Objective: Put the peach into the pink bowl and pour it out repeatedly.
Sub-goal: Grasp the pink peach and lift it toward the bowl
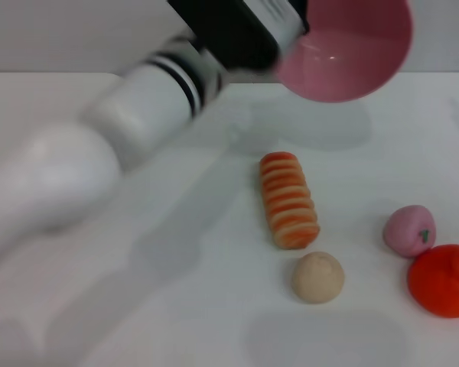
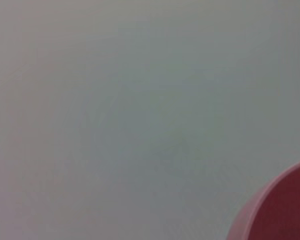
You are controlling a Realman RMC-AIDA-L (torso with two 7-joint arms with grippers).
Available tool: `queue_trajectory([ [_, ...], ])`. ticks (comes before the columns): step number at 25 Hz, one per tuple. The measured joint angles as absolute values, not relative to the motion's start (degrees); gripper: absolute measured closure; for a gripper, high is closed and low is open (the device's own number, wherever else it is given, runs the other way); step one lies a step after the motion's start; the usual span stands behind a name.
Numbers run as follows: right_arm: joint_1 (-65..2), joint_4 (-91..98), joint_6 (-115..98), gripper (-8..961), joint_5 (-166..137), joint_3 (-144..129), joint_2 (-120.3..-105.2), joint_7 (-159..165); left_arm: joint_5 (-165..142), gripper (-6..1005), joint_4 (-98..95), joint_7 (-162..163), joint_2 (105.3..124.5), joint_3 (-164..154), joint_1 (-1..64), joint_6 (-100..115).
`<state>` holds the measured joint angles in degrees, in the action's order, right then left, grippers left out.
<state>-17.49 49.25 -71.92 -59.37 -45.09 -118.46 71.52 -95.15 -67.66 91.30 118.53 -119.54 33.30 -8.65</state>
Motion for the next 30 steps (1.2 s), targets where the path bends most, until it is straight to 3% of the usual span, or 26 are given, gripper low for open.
queue_trajectory([
  [7,-17.89,47.59,-71.78,551,-59.96,-44.91,-118.45,71.19,-90.22,957,-62.08,96.15,118.26,-103.89,37.57,11.50],
  [8,-17.93,47.58,-71.77,552,-60.33,-44.89,-118.43,71.19,-89.66,957,-57.31,98.71,118.15,-94.12,40.89,22.76],
  [13,-18.53,48.17,-71.88,554,-64.13,-45.36,-118.10,71.76,-93.94,957,-48.59,106.99,116.75,-77.67,47.04,39.23],
  [20,-20.77,49.27,-72.21,557,-72.19,-45.52,-117.00,75.93,-113.21,957,-48.38,124.65,114.68,-70.98,49.10,48.79],
  [30,-22.97,67.26,-74.77,561,-100.48,-47.57,-117.51,99.89,-136.42,957,-49.58,141.25,113.68,-66.30,47.90,59.46],
])
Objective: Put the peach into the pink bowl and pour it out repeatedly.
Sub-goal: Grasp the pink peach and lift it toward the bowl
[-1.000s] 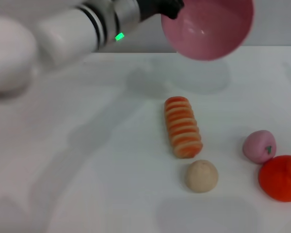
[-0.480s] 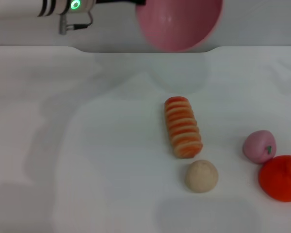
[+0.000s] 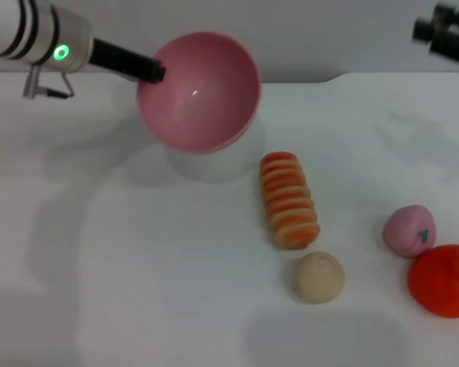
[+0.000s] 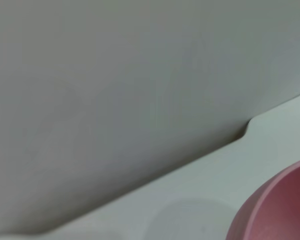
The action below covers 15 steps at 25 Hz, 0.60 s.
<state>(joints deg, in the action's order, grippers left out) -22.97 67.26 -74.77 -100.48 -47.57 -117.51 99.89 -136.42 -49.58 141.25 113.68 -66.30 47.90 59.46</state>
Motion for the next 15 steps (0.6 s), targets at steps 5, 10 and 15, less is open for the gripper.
queue_trajectory([
  [5,-25.10,75.02,-77.40,563,-118.93,-51.10,-117.60,116.28,-136.62,957,-49.72,141.97,113.53,-66.24,45.74,60.00],
  [10,-27.50,75.90,-83.51,565,-129.86,-51.95,-117.96,120.70,-136.71,957,-49.82,141.83,113.74,-66.36,44.97,61.94],
  [15,-28.01,76.27,-87.48,567,-138.38,-55.92,-118.44,122.81,-136.76,957,-50.35,141.79,113.77,-66.71,44.98,65.14],
])
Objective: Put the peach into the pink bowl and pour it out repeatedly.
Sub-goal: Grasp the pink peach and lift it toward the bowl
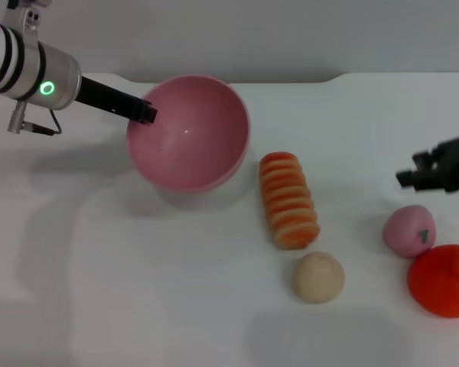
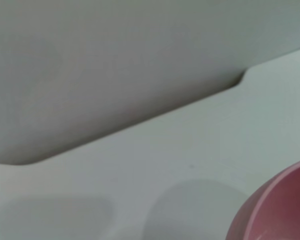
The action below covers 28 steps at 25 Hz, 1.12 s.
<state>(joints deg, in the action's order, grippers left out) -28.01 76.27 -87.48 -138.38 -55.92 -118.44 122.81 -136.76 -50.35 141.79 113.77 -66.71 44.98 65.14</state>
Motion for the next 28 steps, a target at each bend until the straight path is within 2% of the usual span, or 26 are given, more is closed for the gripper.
queue_trajectory([
  [18,-30.17,64.69,-81.58,574,-143.64,-60.35,-118.54,125.25,-136.85,956,-53.02,143.09,114.25,-66.03,45.95,70.25],
  [28,-32.14,62.67,-81.36,578,-150.03,-60.42,-118.59,133.39,-137.06,956,-54.78,142.90,113.42,-66.14,45.76,71.64],
])
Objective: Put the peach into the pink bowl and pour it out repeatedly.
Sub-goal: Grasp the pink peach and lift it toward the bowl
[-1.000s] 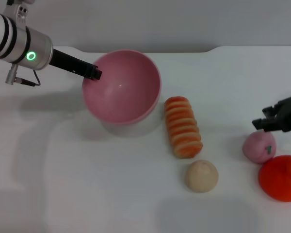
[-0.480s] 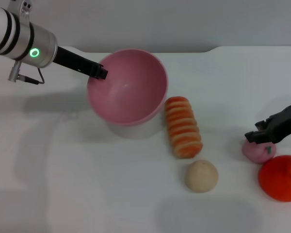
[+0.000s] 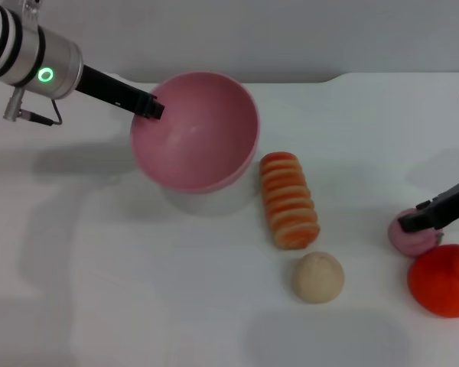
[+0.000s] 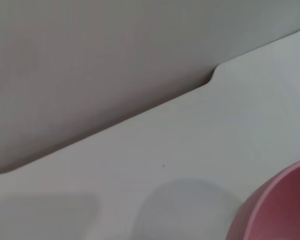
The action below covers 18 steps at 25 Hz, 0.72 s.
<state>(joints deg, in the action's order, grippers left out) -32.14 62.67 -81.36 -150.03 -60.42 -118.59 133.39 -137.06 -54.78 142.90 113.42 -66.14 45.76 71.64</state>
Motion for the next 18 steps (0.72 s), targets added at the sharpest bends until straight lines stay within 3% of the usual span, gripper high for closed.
queue_trajectory([
  [6,-32.05,62.35,-81.48,580,-150.26,-62.44,-118.49,133.18,-137.06,956,-55.09,142.81,114.34,-66.15,45.97,70.31],
  [18,-31.18,67.76,-81.04,827,-149.67,-63.32,-118.64,131.52,-137.02,956,-54.91,143.96,115.15,-66.08,45.47,69.18],
])
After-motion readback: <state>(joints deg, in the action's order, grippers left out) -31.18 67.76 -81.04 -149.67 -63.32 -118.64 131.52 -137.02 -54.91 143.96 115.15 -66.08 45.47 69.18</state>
